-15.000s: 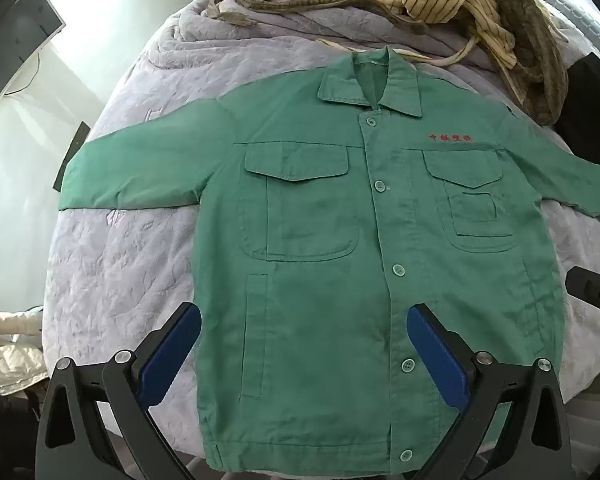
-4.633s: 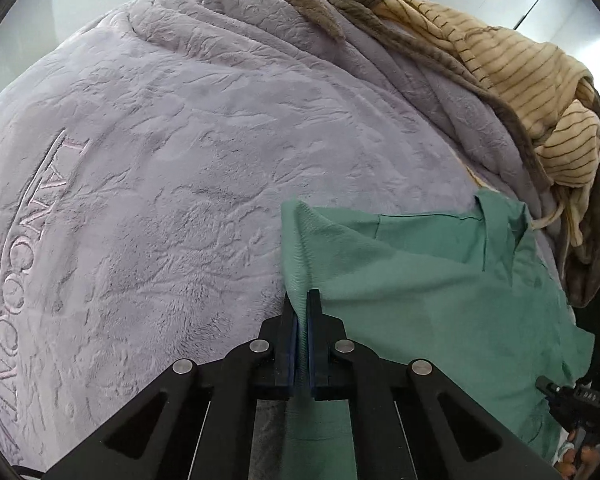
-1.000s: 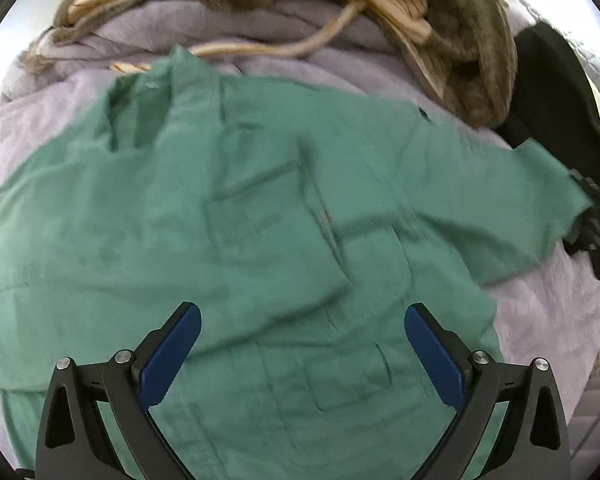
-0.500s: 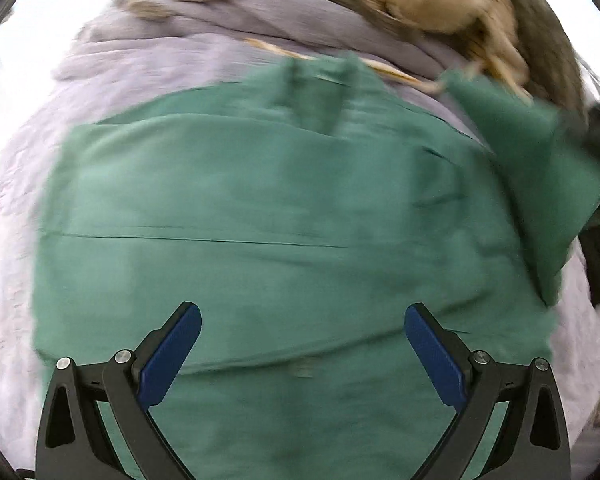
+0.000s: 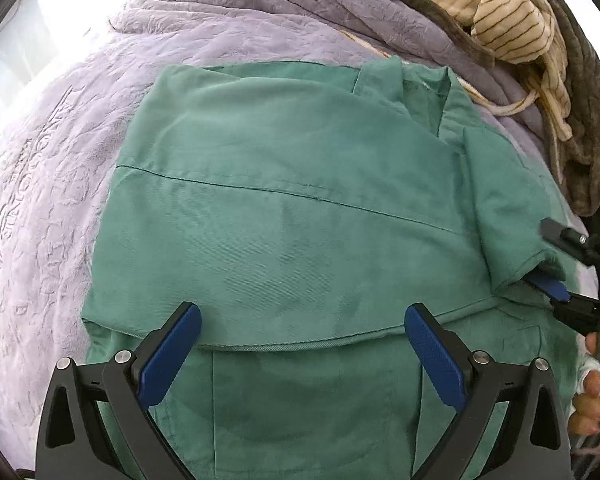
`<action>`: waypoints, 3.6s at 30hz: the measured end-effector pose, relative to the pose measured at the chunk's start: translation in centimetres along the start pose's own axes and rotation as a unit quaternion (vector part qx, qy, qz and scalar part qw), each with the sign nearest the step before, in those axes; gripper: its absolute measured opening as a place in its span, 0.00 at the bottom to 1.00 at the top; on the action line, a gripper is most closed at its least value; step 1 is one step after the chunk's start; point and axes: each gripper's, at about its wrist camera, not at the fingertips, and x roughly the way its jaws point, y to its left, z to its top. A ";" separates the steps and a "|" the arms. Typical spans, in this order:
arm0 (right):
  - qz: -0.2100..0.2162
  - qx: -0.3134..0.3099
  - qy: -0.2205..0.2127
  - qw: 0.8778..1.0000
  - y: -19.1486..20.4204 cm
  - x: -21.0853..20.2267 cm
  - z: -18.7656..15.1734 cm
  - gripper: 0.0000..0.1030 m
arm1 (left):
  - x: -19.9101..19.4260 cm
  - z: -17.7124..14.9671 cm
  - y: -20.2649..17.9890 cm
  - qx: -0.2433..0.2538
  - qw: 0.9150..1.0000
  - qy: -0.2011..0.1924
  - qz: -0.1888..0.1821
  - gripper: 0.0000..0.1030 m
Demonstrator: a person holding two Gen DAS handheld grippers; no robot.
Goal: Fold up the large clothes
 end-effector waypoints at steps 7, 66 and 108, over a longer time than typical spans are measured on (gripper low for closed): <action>-0.092 -0.213 -0.037 0.972 9.3 1.7 0.2 0.13 | -2.2 -0.3 1.4 -0.009 1.000 -0.021 0.004 0.99; 0.026 0.129 -0.057 0.990 -15.0 -13.3 -0.3 0.29 | 5.5 4.3 -6.3 0.082 0.993 -0.010 0.083 0.99; -0.146 -0.190 0.030 0.970 -3.7 -8.2 4.9 0.12 | 1.3 3.6 -4.1 0.073 0.992 -0.019 0.096 0.99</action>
